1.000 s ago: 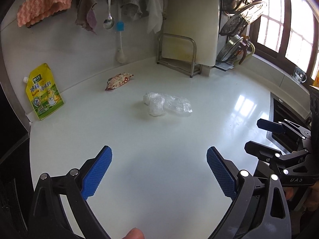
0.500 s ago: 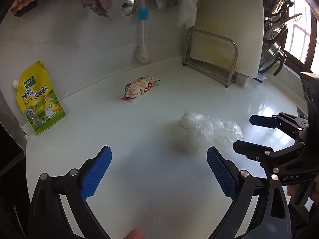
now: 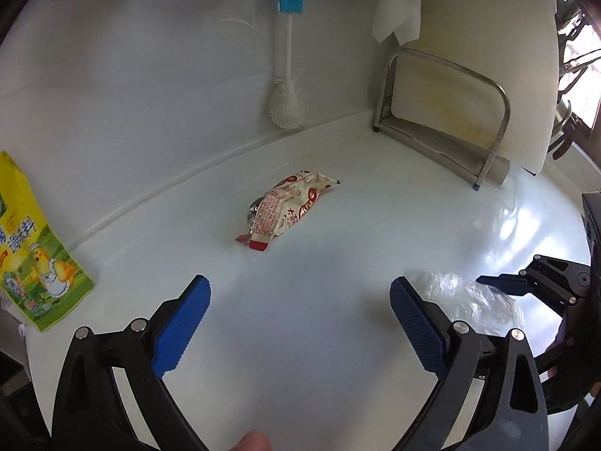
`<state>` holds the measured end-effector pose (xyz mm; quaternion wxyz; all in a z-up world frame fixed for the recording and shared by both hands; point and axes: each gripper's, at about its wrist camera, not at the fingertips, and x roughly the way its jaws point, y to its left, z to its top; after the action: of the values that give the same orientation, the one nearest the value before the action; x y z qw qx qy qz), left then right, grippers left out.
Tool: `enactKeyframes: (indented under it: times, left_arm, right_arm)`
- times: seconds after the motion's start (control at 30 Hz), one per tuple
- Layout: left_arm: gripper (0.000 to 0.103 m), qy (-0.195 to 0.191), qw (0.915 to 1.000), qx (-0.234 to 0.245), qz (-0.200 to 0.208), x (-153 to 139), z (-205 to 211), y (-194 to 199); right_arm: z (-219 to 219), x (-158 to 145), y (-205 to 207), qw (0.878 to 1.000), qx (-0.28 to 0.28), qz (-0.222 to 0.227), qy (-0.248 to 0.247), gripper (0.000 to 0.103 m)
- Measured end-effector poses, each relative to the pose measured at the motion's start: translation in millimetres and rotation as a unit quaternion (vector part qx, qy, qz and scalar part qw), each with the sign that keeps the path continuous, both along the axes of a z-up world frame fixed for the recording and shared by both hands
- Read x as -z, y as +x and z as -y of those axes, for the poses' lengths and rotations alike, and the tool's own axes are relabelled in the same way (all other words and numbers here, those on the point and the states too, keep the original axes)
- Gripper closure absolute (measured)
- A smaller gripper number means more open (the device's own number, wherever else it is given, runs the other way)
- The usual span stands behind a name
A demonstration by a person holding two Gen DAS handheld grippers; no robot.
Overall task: Collect trash
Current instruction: 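Grasp the clear plastic wrap with the right tool while the left tool grasps the snack wrapper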
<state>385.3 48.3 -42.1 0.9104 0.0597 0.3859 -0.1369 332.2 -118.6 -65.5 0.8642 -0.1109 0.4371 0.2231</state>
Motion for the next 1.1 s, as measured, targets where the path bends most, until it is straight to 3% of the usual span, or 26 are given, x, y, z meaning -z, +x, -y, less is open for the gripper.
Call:
enactKeyframes:
  times: [0.03, 0.07, 0.17, 0.33, 0.57, 0.6, 0.67, 0.7, 0.73, 0.77, 0.93, 1.1]
  left_arm:
    - [0.009, 0.005, 1.0, 0.004, -0.001, 3.9, 1.0, 7.9]
    - [0.009, 0.012, 0.9999, 0.004, -0.002, 8.3, 1.5, 15.7]
    - [0.009, 0.024, 0.9997, 0.004, -0.006, 22.0, -0.3, 34.7]
    - [0.009, 0.049, 0.9988, -0.001, -0.007, 38.7, 2.2, 56.0]
    - [0.012, 0.035, 0.9992, 0.003, -0.022, 42.8, 7.5, 86.3]
    - [0.016, 0.028, 0.9992, 0.002, -0.029, 44.0, 6.8, 91.2]
    - [0.042, 0.03, 0.9982, 0.004, -0.052, 50.2, 6.8, 100.4]
    - [0.048, 0.018, 0.9984, 0.004, -0.053, 49.0, 5.0, 102.2]
    - [0.064, 0.013, 0.9984, 0.002, -0.054, 48.3, 4.4, 102.3]
    - [0.072, 0.014, 0.9984, -0.002, -0.055, 47.6, 3.8, 101.9]
    - [0.083, 0.006, 0.999, 0.011, -0.044, 38.9, 4.2, 83.4]
    - [0.085, -0.023, 0.9993, 0.006, -0.03, 11.8, -4.1, 46.6]
  right_arm:
    - [1.7, 3.1, 0.7, 1.0, -0.005, -0.008, -0.001, 0.064]
    - [4.1, 4.0, 0.2, 1.0, -0.006, -0.009, 0.003, 0.077]
    - [11.9, 1.7, -4.1, 1.0, -0.005, -0.007, 0.011, 0.092]
    - [24.5, -1.3, -18.9, 1.0, -0.01, -0.007, 0.028, 0.095]
    - [36.9, -8.1, -38.5, 0.999, -0.015, -0.001, 0.049, 0.095]
    - [38.2, -8.0, -41.6, 0.999, -0.015, -0.001, 0.051, 0.095]
    - [38.3, -8.3, -45.8, 0.998, -0.018, 0.0, 0.052, 0.095]
    - [38.7, -9.7, -48.8, 0.998, -0.019, 0.001, 0.053, 0.095]
    - [39.3, -11.6, -51.9, 0.998, -0.02, 0.004, 0.055, 0.095]
    - [39.6, -13.3, -52.7, 0.998, -0.019, 0.006, 0.055, 0.095]
    - [44.8, -22.8, -56.2, 0.998, -0.009, 0.017, 0.067, 0.095]
    - [50.4, -34.4, -76.4, 0.997, -0.005, 0.023, 0.08, 0.095]
